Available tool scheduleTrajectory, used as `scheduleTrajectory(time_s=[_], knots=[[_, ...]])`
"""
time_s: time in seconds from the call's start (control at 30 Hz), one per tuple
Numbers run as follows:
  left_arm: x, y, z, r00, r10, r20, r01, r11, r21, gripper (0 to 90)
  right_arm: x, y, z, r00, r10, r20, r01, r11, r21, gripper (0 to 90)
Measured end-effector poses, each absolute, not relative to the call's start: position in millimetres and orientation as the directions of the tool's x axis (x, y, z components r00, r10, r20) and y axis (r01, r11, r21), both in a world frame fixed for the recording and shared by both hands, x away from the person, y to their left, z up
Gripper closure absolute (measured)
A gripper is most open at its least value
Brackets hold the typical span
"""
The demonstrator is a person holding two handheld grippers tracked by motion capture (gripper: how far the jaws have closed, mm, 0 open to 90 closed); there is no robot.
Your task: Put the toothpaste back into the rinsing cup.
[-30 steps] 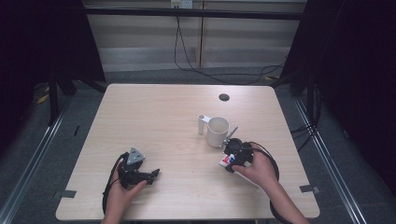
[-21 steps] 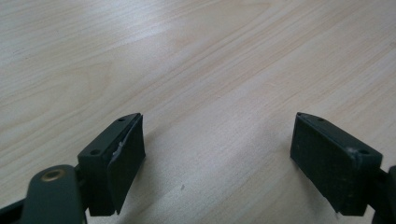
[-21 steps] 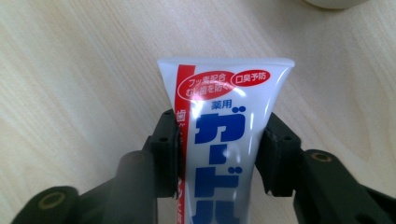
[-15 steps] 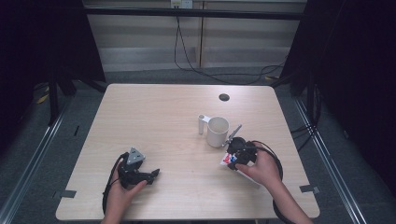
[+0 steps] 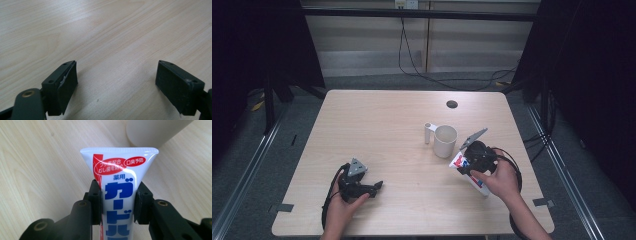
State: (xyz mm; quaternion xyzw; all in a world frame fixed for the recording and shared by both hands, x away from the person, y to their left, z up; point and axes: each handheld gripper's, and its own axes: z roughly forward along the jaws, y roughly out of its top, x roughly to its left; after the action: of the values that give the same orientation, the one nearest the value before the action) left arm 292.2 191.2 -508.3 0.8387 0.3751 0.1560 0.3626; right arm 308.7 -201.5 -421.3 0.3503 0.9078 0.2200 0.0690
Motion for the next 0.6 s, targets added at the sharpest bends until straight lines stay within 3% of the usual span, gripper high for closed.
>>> scheduleTrajectory(time_s=[0.6], knots=[[292,191,-508,0.67,0.742,-0.01,0.516,-0.456,0.725,17.6,308,-214,-398,-0.719,0.694,0.03,0.572,0.567,0.593,66.4]])
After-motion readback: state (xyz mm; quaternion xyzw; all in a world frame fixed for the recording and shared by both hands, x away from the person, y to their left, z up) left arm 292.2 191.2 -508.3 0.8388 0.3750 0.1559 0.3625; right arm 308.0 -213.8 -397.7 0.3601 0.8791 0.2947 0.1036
